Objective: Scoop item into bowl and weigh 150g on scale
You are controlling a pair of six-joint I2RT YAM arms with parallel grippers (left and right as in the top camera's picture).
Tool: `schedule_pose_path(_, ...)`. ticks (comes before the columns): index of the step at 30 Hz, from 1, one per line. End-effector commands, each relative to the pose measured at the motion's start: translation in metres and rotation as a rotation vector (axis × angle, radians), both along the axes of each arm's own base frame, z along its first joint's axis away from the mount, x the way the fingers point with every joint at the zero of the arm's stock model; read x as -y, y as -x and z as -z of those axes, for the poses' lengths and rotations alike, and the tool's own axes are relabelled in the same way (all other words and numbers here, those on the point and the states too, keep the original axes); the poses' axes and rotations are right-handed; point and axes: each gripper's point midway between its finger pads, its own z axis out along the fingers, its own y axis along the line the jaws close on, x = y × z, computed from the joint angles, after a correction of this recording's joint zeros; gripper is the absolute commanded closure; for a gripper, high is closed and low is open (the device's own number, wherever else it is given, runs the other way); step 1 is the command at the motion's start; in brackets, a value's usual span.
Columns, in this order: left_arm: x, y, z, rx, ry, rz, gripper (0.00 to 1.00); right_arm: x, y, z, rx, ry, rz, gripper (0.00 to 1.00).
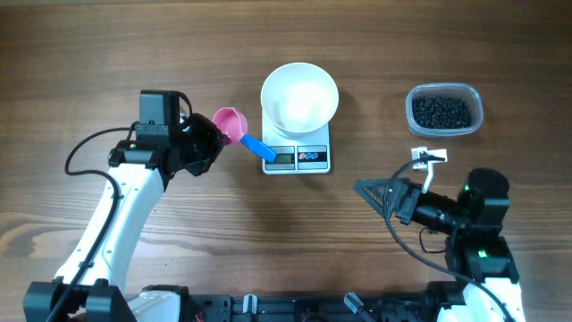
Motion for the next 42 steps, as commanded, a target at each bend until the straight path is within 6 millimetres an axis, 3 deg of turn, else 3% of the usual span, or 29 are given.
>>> schedule_pose_path(1, 0.005, 0.002, -0.005, 0.013, 0.022, 0.015, 0.96, -0.009, 0.004, -0.009, -0.022, -0.043, -0.07, 0.0)
schedule_pose_path(9, 0.005, 0.002, -0.005, 0.012, 0.025, 0.017, 0.96, -0.037, 0.015, -0.02, 0.046, -0.048, -0.179, 0.0)
schedule_pose_path(20, 0.017, 0.006, -0.011, 0.007, 0.091, 0.057, 0.96, -0.053, 0.016, -0.016, 0.034, -0.017, -0.165, 0.0)
schedule_pose_path(30, 0.029, 0.01, -0.016, 0.003, 0.149, 0.098, 0.96, -0.059, 0.012, -0.015, 0.014, -0.012, -0.127, 0.0)
schedule_pose_path(42, 0.062, 0.013, -0.024, 0.059, 0.155, 0.202, 0.96, -0.059, 0.012, -0.015, -0.007, -0.02, -0.122, 0.0)
